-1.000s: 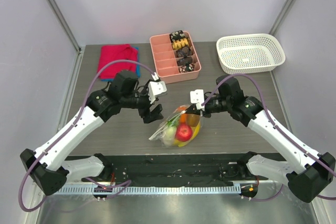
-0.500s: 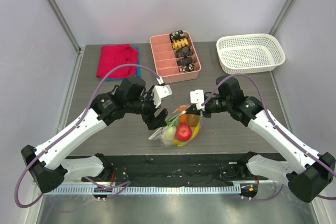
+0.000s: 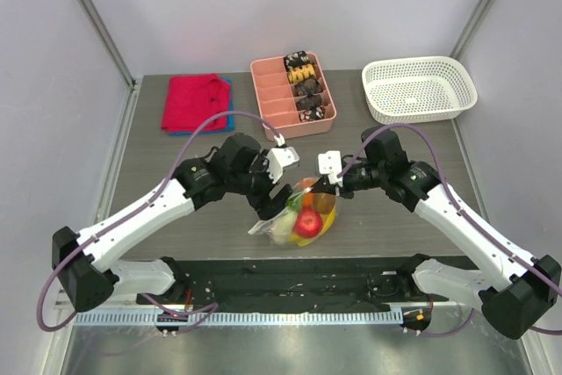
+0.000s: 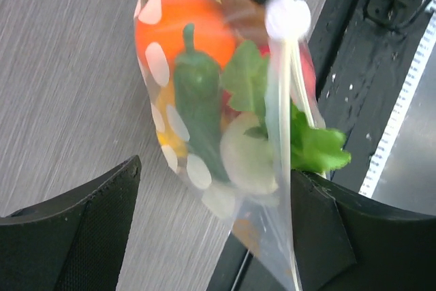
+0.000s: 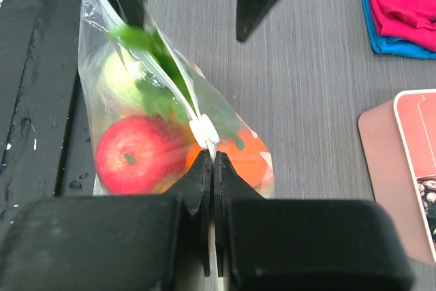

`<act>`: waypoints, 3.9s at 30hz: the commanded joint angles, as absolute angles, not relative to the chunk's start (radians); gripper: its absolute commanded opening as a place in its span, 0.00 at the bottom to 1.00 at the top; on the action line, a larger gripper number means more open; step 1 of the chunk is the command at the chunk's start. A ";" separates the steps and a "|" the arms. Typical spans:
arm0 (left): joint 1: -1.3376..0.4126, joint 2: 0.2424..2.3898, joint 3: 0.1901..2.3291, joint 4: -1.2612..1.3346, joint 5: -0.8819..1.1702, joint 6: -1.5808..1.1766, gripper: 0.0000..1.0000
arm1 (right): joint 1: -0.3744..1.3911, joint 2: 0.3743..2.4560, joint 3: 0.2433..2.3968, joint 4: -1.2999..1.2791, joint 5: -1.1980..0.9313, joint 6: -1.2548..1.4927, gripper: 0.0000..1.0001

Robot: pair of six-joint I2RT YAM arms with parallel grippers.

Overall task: Place the food in the zip-top bag and seal the zipper
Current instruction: Zip the zipper food storage bag at the center of the board, then place the zipper food storage bag at the center of the board.

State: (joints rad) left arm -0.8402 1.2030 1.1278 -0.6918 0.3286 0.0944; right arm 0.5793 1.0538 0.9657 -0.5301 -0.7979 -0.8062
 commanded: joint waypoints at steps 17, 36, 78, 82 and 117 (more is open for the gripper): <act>-0.873 1.347 1.109 -0.374 0.219 0.035 0.88 | 0.578 1.002 0.953 -0.506 -0.853 -0.798 0.01; -0.913 1.138 1.115 -0.348 0.370 0.141 0.65 | 0.577 1.063 1.038 -0.568 -0.854 -0.712 0.01; -0.934 0.750 0.868 -0.722 0.219 0.218 0.00 | 0.494 1.065 1.022 -0.637 -0.821 -0.772 0.01; -0.930 0.703 0.865 -0.810 0.181 0.264 0.00 | 0.494 1.088 1.037 -0.638 -0.818 -0.770 0.01; -0.652 1.253 1.167 -0.457 0.432 0.210 0.00 | 0.471 1.245 1.192 -0.529 -0.793 -0.747 0.01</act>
